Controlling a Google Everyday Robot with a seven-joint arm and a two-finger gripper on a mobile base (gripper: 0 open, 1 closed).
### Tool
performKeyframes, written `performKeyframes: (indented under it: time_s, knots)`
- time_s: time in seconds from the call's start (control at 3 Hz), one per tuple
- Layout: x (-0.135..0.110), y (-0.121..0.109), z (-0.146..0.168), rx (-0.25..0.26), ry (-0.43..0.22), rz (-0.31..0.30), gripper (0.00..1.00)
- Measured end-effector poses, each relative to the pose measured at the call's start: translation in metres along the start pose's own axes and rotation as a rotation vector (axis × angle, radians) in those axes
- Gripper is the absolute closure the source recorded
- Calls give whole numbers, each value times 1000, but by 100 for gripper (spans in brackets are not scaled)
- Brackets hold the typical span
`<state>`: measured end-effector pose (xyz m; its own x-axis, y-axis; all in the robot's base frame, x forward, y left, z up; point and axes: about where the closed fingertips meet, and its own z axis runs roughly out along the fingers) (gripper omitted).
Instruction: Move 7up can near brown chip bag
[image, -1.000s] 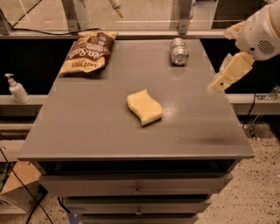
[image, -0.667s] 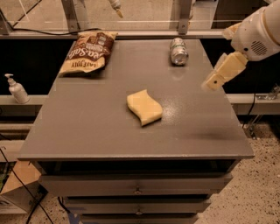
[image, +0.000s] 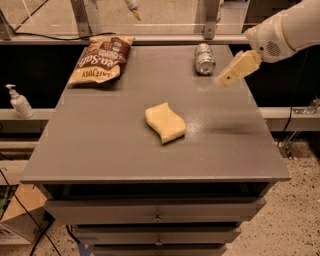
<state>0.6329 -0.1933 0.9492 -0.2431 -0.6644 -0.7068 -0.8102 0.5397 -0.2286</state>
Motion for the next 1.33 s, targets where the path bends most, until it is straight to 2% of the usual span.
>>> performKeyframes:
  time_s: [0.33, 0.67, 1.0, 1.33]
  knots:
    - [9, -44, 45, -11, -16, 117, 0]
    - [5, -48, 43, -9, -23, 112, 0]
    - [11, -49, 61, 7, -36, 159, 0]
    - [11, -65, 90, 41, -117, 245, 0]
